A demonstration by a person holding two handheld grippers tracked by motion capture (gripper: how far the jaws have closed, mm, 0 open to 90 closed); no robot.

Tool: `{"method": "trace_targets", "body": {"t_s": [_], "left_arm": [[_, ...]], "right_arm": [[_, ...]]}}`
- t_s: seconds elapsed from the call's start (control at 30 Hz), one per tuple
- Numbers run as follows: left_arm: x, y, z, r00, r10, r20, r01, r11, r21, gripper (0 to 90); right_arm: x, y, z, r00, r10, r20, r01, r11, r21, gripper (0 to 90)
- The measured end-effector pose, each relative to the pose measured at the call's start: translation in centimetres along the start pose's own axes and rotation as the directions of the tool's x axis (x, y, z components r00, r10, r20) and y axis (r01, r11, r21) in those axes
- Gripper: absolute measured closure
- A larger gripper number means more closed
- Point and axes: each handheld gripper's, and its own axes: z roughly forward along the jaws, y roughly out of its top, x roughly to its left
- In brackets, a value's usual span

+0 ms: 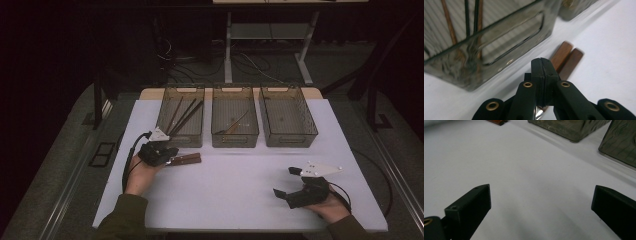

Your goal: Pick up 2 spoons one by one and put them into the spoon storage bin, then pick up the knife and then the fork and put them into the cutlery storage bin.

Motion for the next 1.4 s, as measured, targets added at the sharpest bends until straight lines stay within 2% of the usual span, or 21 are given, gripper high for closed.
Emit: {"method": "trace_targets", "body": {"t_s": [0.3, 0.47, 0.6, 0.83, 1.13, 1.33, 1.4], "left_arm": [[1.7, -1.1, 0.7, 0.998, -0.038, -0.05, 0.041, 0.9979, 0.051, 90.0], [1.9, -1.5, 0.8, 0.9973, -0.051, -0.052, 0.055, 0.9963, 0.067, 89.9], [2.0, -1.6, 0.9, 0.9985, -0.037, -0.04, 0.04, 0.9947, 0.095, 90.0], [1.6, -1.6, 0.7, 0.9992, -0.024, -0.032, 0.028, 0.9934, 0.111, 90.0], [0.9, -1.9, 0.3, 0.999, -0.041, -0.016, 0.043, 0.9909, 0.128, 90.0], [0.2, -2.4, -0.5, 0.9998, -0.021, -0.001, 0.021, 0.9885, 0.15, 90.0], [0.0, -2.7, -0.8, 0.9996, -0.026, 0.009, 0.024, 0.9882, 0.151, 89.9]], "right_arm": [[0.0, 0.0, 0.0, 1.0, -0.002, -0.002, 0.002, 1.0, -0.005, 2.2], [0.0, 0.0, 0.0, 1.0, -0.004, -0.001, 0.004, 1.0, -0.005, 2.2], [0.0, 0.0, 0.0, 1.0, -0.002, -0.001, 0.002, 1.0, -0.002, 2.2], [0.0, 0.0, 0.0, 1.0, -0.003, 0.0, 0.003, 1.0, -0.004, 2.2], [0.0, 0.1, -0.1, 1.0, -0.002, -0.003, 0.002, 1.0, -0.007, 2.2], [0.0, 0.0, -0.1, 1.0, -0.003, -0.002, 0.003, 1.0, -0.007, 2.2], [0.0, 0.0, -0.1, 1.0, -0.006, -0.003, 0.006, 1.0, -0.006, 2.2]]}}
